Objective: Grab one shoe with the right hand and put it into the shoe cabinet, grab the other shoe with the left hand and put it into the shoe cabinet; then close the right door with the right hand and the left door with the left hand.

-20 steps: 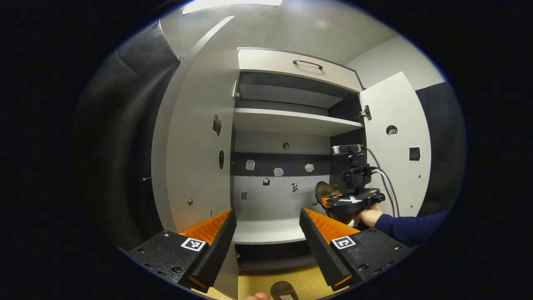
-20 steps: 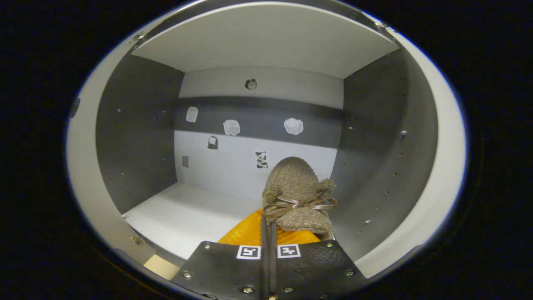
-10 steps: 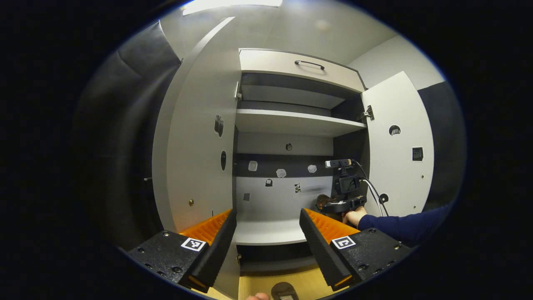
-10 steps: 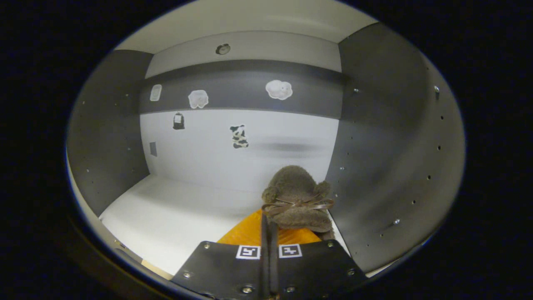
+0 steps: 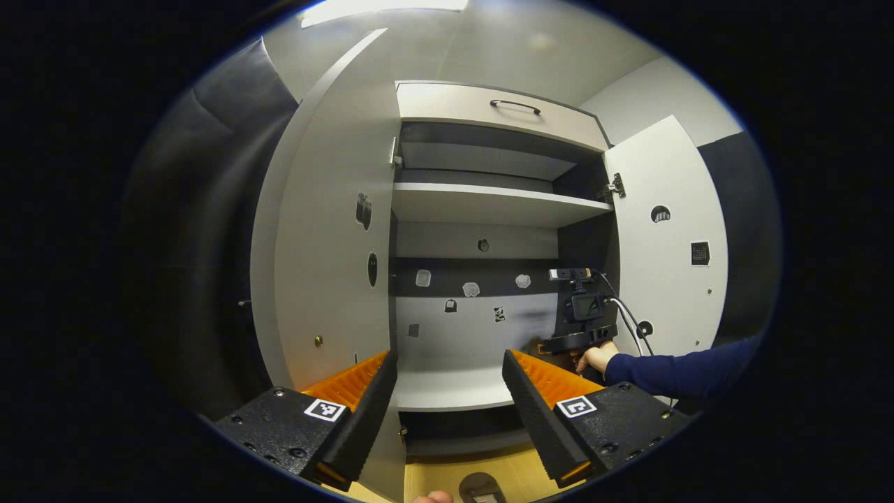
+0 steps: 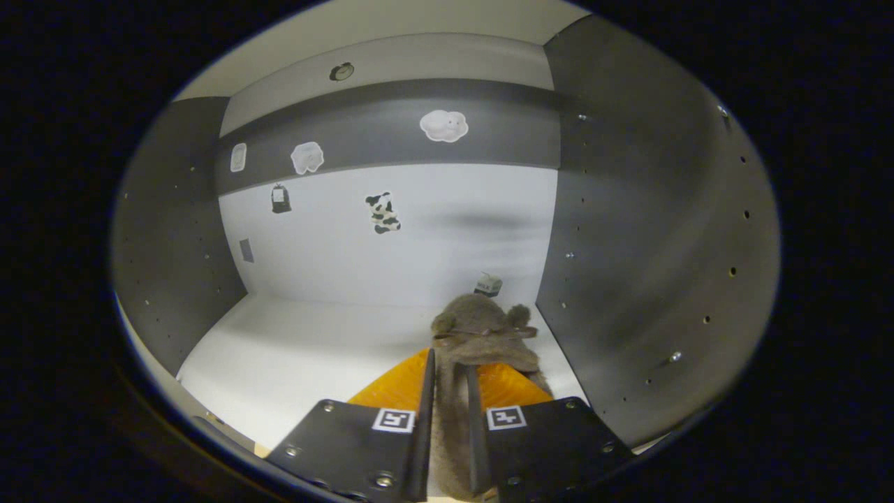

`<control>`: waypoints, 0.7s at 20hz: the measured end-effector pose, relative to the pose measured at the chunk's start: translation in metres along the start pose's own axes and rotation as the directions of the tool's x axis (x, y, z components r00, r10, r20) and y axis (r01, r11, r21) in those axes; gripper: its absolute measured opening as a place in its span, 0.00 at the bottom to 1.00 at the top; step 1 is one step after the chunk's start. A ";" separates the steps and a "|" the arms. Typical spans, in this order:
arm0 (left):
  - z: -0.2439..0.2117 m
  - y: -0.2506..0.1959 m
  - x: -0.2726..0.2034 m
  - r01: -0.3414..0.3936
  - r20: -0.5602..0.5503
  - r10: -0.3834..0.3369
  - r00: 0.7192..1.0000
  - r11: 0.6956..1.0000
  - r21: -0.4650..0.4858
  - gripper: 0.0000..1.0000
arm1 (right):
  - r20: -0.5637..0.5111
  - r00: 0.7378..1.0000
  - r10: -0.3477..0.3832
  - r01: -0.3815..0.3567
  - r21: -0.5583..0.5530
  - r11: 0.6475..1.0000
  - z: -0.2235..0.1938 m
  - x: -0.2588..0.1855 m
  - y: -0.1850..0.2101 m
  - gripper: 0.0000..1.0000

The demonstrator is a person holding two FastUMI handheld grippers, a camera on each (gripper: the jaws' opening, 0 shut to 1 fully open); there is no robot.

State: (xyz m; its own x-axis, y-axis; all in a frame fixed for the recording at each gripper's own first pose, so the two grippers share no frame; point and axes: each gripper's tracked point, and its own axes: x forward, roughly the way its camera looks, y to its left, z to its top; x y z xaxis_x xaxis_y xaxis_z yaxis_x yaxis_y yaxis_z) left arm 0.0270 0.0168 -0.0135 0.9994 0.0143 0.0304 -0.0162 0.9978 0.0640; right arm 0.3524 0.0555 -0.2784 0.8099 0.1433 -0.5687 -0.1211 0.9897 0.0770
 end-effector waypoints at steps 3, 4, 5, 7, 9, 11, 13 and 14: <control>-0.002 -0.001 0.000 0.007 -0.014 -0.007 1.000 1.000 0.007 0.94 | 0.011 1.000 0.003 -0.002 -0.052 0.999 0.002 -0.023 0.006 0.49; -0.002 -0.001 0.000 0.011 -0.018 -0.011 1.000 1.000 0.010 0.94 | 0.041 0.999 0.010 -0.007 -0.066 0.998 0.010 -0.034 0.011 0.49; -0.003 -0.002 -0.001 0.013 -0.022 -0.012 1.000 1.000 0.016 0.94 | 0.074 0.997 0.019 -0.014 -0.071 0.997 0.019 -0.046 0.015 0.49; -0.001 -0.003 -0.001 0.016 -0.014 -0.015 1.000 0.999 0.032 0.95 | 0.135 0.990 0.049 -0.041 -0.058 0.997 0.038 -0.081 0.026 0.49; 0.003 -0.009 -0.003 0.033 -0.004 -0.033 0.999 0.999 0.041 0.95 | 0.183 0.980 0.081 -0.078 -0.021 0.997 0.057 -0.119 0.035 0.49; 0.001 -0.021 -0.007 0.068 -0.013 -0.068 0.998 0.997 0.035 0.95 | 0.232 0.968 0.098 -0.100 -0.003 0.995 0.076 -0.161 0.037 0.49; 0.000 -0.035 -0.011 0.110 -0.015 -0.109 0.994 0.994 0.030 0.95 | 0.283 0.954 0.099 -0.100 -0.010 0.995 0.092 -0.202 0.035 0.48; -0.001 -0.041 -0.012 0.128 -0.014 -0.128 0.992 0.991 0.030 0.95 | 0.308 0.946 0.096 -0.095 -0.018 0.995 0.099 -0.222 0.034 0.48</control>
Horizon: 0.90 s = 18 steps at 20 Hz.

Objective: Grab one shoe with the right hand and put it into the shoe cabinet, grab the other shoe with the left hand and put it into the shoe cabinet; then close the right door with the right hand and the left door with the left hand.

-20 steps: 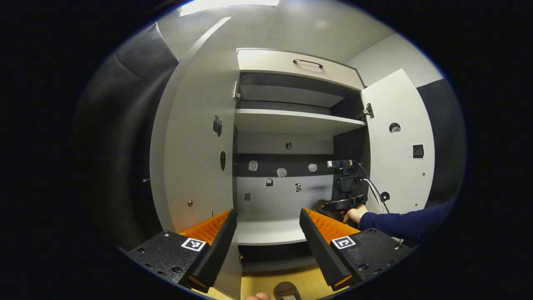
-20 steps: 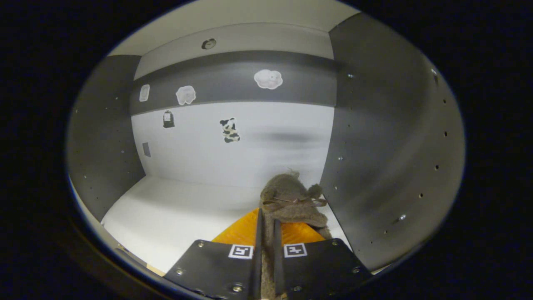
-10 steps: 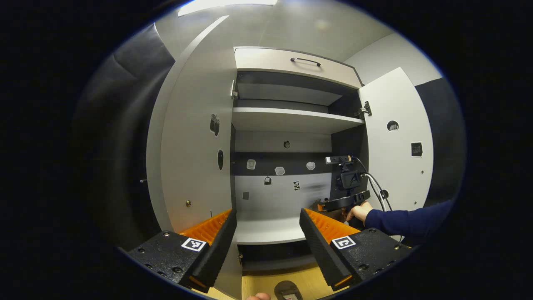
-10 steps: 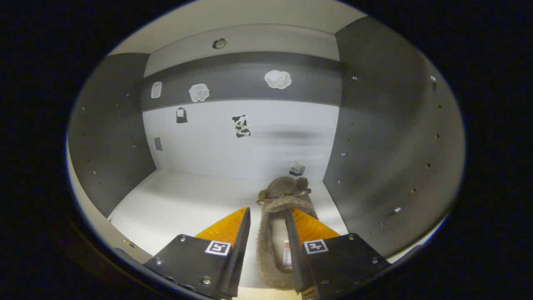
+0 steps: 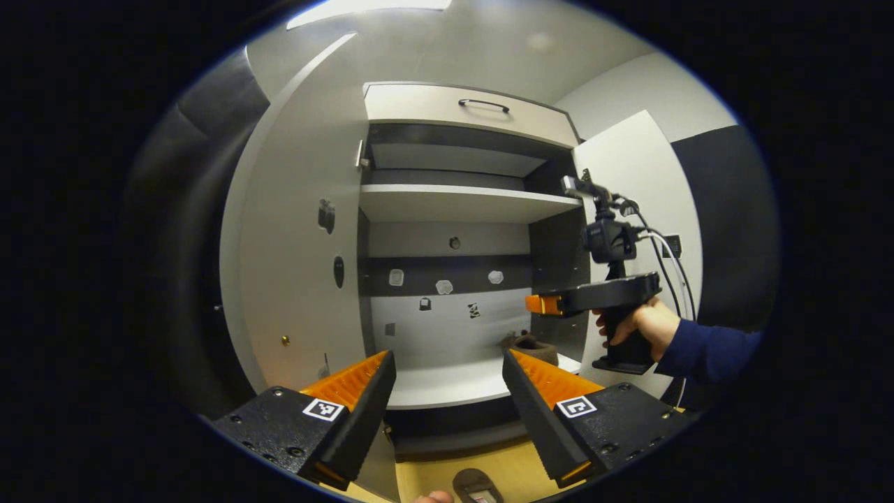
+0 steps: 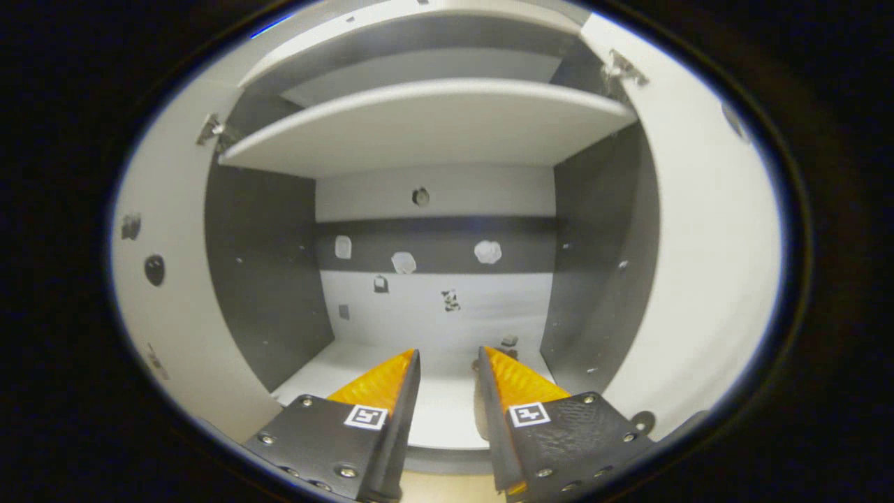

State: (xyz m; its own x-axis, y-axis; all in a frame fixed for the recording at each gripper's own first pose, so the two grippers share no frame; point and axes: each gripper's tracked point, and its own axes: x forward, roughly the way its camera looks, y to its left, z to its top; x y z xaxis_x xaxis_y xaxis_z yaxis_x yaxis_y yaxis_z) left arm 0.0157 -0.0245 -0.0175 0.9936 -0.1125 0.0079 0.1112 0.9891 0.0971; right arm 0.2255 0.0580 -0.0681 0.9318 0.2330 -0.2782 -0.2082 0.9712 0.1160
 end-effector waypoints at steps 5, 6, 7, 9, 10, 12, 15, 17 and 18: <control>-0.024 -0.026 0.003 0.089 -0.051 -0.090 0.995 0.996 -0.019 0.95 | 0.116 0.993 -0.026 0.032 -0.044 0.999 0.055 -0.082 0.002 0.49; -0.032 -0.030 0.004 0.101 -0.065 -0.102 0.993 0.995 -0.018 0.95 | 0.138 0.990 -0.038 0.046 -0.054 0.997 0.064 -0.097 0.000 0.48; -0.041 -0.033 0.007 0.114 -0.083 -0.115 0.990 0.993 -0.011 0.95 | 0.155 0.987 -0.047 0.056 -0.056 0.997 0.070 -0.113 -0.002 0.48; -0.057 -0.041 0.012 0.139 -0.112 -0.138 0.984 0.990 0.001 0.95 | 0.172 0.983 -0.065 0.075 -0.051 0.996 0.078 -0.139 -0.006 0.49; -0.067 -0.044 0.016 0.151 -0.129 -0.150 0.980 0.988 0.002 0.95 | 0.180 0.981 -0.074 0.084 -0.048 0.995 0.079 -0.152 -0.008 0.50; -0.087 -0.052 0.022 0.172 -0.163 -0.171 0.972 0.985 -0.007 0.95 | 0.202 0.975 -0.096 0.107 -0.044 0.993 0.082 -0.171 -0.012 0.48; -0.122 -0.059 0.030 0.195 -0.219 -0.196 0.956 0.980 -0.025 0.95 | 0.226 0.967 -0.122 0.131 -0.026 0.991 0.090 -0.196 -0.019 0.49; -0.145 -0.064 0.034 0.212 -0.251 -0.215 0.944 0.976 -0.038 0.95 | 0.237 0.962 -0.140 0.146 -0.009 0.989 0.094 -0.211 -0.027 0.49; -0.159 -0.066 0.034 0.215 -0.270 -0.220 0.938 0.976 -0.047 0.95 | 0.241 0.958 -0.154 0.158 0.001 0.987 0.096 -0.218 -0.033 0.49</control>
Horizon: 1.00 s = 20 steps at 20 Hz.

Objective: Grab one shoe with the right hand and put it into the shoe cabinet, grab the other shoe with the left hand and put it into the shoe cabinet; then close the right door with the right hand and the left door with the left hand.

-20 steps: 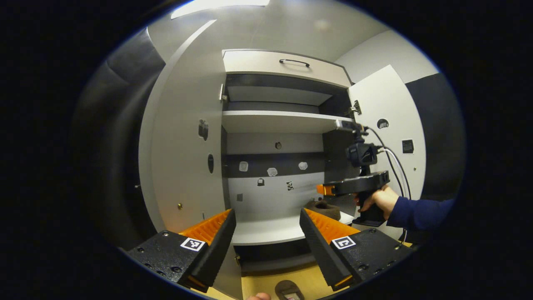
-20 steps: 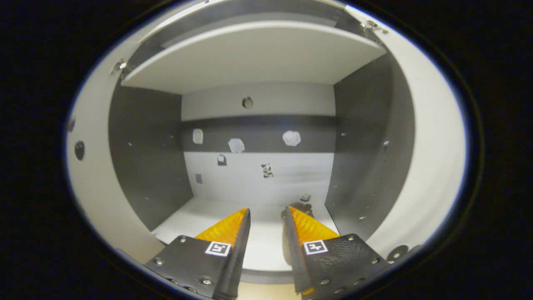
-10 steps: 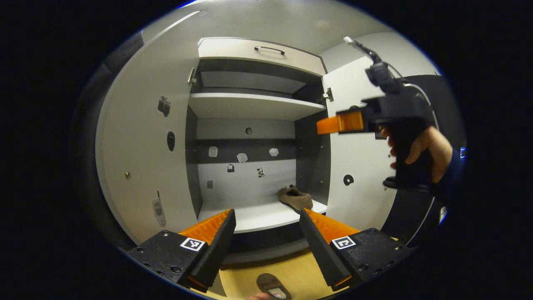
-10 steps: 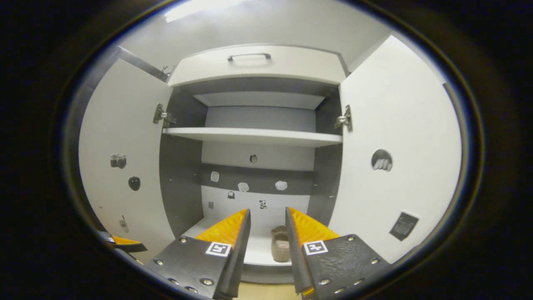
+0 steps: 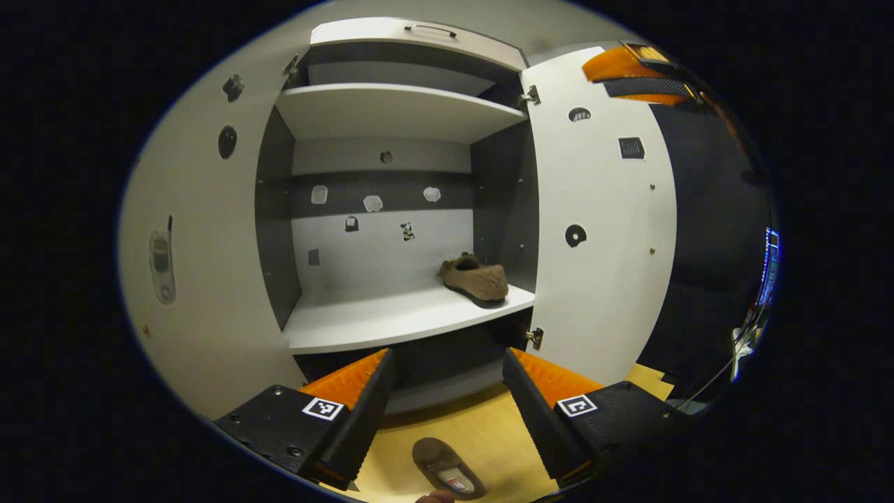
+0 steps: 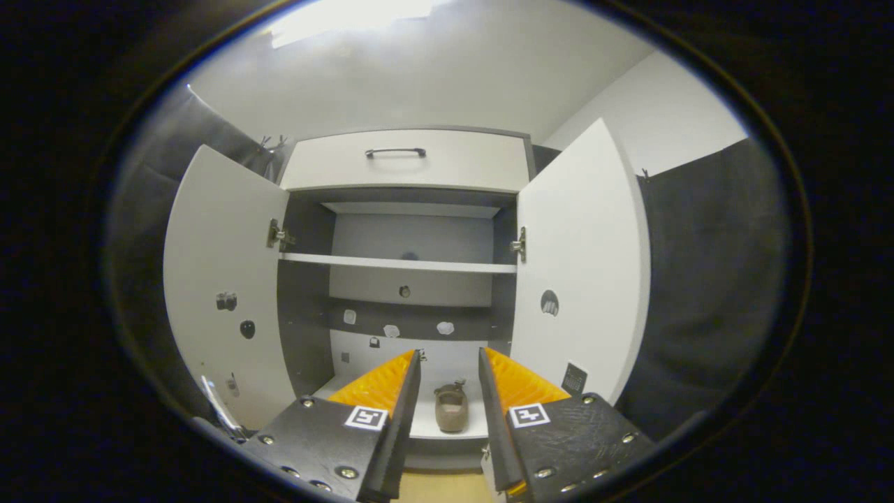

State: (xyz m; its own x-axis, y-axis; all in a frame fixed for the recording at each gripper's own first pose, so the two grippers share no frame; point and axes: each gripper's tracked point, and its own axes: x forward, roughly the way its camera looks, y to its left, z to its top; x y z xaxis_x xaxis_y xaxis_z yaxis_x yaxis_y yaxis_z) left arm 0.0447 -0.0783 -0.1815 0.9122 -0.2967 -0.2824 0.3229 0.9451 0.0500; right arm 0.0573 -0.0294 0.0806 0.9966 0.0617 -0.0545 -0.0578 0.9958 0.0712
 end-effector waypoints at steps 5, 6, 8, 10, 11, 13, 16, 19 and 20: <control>-0.062 -0.005 0.014 0.011 -0.118 -0.012 0.993 1.000 -0.010 0.96 | 0.026 0.998 -0.053 0.054 -0.013 0.998 0.014 -0.026 -0.027 0.48; -0.074 -0.004 0.016 0.005 -0.138 -0.006 0.990 1.000 -0.007 0.96 | 0.031 0.998 -0.062 0.062 -0.022 0.998 0.016 -0.030 -0.031 0.49; -0.097 -0.003 0.020 -0.001 -0.176 0.000 0.984 1.000 -0.006 0.96 | 0.043 0.997 -0.067 0.068 -0.029 0.997 0.020 -0.038 -0.034 0.48; -0.121 -0.003 0.022 -0.004 -0.211 0.001 0.978 1.000 -0.014 0.96 | 0.034 0.998 -0.049 0.050 -0.025 0.998 0.019 -0.042 -0.032 0.49; -0.131 -0.003 0.022 -0.005 -0.218 0.001 0.976 1.000 -0.021 0.96 | 0.032 0.999 -0.042 0.043 -0.026 0.999 0.019 -0.044 -0.033 0.49; -0.156 -0.004 0.023 -0.008 -0.234 0.003 0.972 1.000 -0.020 0.96 | 0.043 0.998 -0.038 0.039 -0.031 0.999 0.022 -0.044 -0.036 0.49; -0.201 -0.004 0.015 -0.010 -0.303 0.004 0.953 1.000 -0.020 0.96 | 0.048 0.998 -0.028 0.029 -0.024 0.999 0.025 -0.046 -0.038 0.49; -0.240 -0.002 0.006 -0.039 -0.369 0.019 0.929 0.998 -0.046 0.96 | 0.052 0.998 -0.032 0.033 -0.028 0.999 0.028 -0.045 -0.045 0.49; -0.250 0.000 0.004 -0.053 -0.387 0.029 0.922 0.997 -0.052 0.97 | 0.052 0.998 -0.033 0.035 -0.030 0.999 0.028 -0.045 -0.046 0.49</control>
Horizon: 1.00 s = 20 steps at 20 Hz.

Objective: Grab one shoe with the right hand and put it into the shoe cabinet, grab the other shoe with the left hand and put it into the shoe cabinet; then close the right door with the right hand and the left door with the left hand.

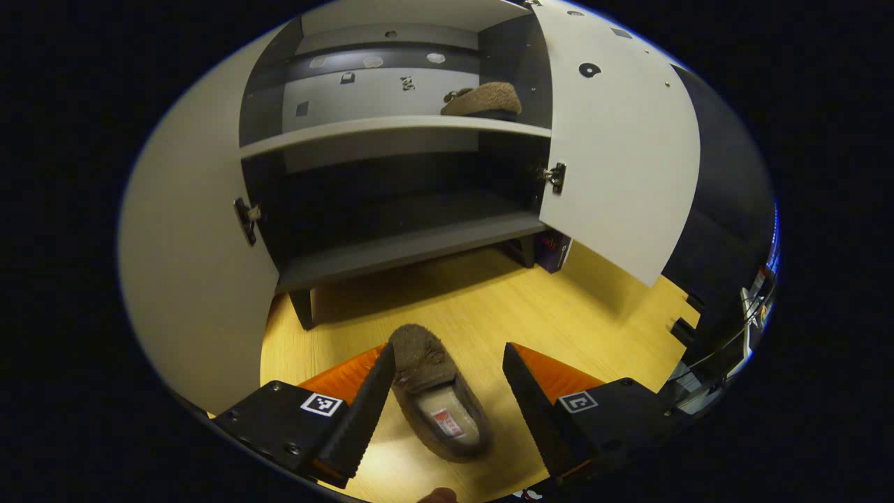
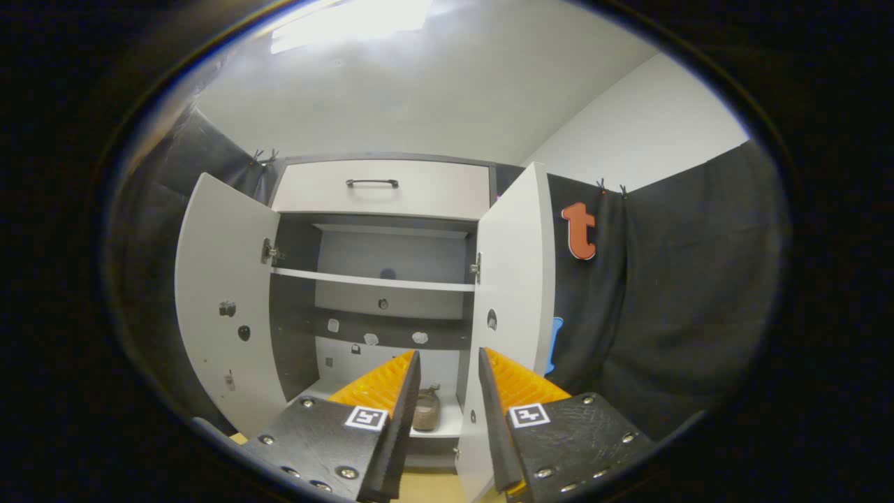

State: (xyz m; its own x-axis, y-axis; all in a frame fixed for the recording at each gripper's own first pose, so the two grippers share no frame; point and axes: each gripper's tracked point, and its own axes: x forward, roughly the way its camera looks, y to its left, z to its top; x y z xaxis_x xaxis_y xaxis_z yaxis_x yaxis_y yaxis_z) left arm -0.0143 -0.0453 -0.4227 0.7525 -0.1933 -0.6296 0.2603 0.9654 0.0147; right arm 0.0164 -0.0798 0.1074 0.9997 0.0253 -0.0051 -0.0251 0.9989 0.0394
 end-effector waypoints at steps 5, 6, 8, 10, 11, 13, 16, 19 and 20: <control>-0.040 0.017 0.009 -0.047 -0.075 0.043 0.996 0.997 -0.053 0.96 | -0.010 1.000 0.004 -0.004 0.006 1.000 0.000 -0.003 -0.005 0.48; -0.046 0.021 0.011 -0.055 -0.085 0.050 0.995 0.997 -0.061 0.96 | -0.008 1.000 0.009 -0.009 0.005 1.000 0.001 -0.003 -0.004 0.49; -0.058 0.030 0.015 -0.074 -0.110 0.065 0.992 0.994 -0.079 0.96 | -0.007 1.000 0.010 -0.010 0.005 1.000 0.002 -0.005 -0.005 0.48; -0.066 0.036 0.020 -0.083 -0.126 0.069 0.990 0.991 -0.104 0.95 | -0.011 1.000 -0.001 0.001 -0.004 1.000 0.002 -0.005 -0.008 0.50; -0.070 0.039 0.024 -0.089 -0.137 0.073 0.988 0.989 -0.115 0.94 | -0.011 1.000 -0.004 0.004 -0.009 1.000 0.002 -0.004 -0.008 0.48; -0.078 0.045 0.031 -0.106 -0.159 0.085 0.984 0.986 -0.126 0.93 | -0.014 1.000 -0.005 0.005 -0.013 1.000 0.002 -0.005 -0.008 0.50; -0.090 0.048 0.043 -0.089 -0.192 0.060 0.980 0.985 -0.145 0.89 | -0.016 1.000 -0.004 0.003 -0.029 1.000 -0.001 -0.004 -0.007 0.50; -0.090 0.049 0.052 -0.075 -0.199 0.040 0.979 0.982 -0.173 0.80 | -0.014 1.000 -0.006 0.005 -0.051 0.999 -0.003 -0.005 -0.007 0.48; -0.090 0.051 0.056 -0.078 -0.202 0.040 0.978 0.980 -0.182 0.78 | -0.013 1.000 -0.006 0.005 -0.056 0.998 -0.004 -0.004 -0.007 0.50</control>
State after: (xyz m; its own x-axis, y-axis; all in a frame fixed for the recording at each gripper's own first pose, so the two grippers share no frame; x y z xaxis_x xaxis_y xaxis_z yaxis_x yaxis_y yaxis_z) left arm -0.0129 0.0089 -0.5272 0.6243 -0.1151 -0.7726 0.0867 0.9932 -0.0779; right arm 0.0124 -0.0863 0.1033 0.9996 0.0199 -0.0183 -0.0202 0.9997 -0.0162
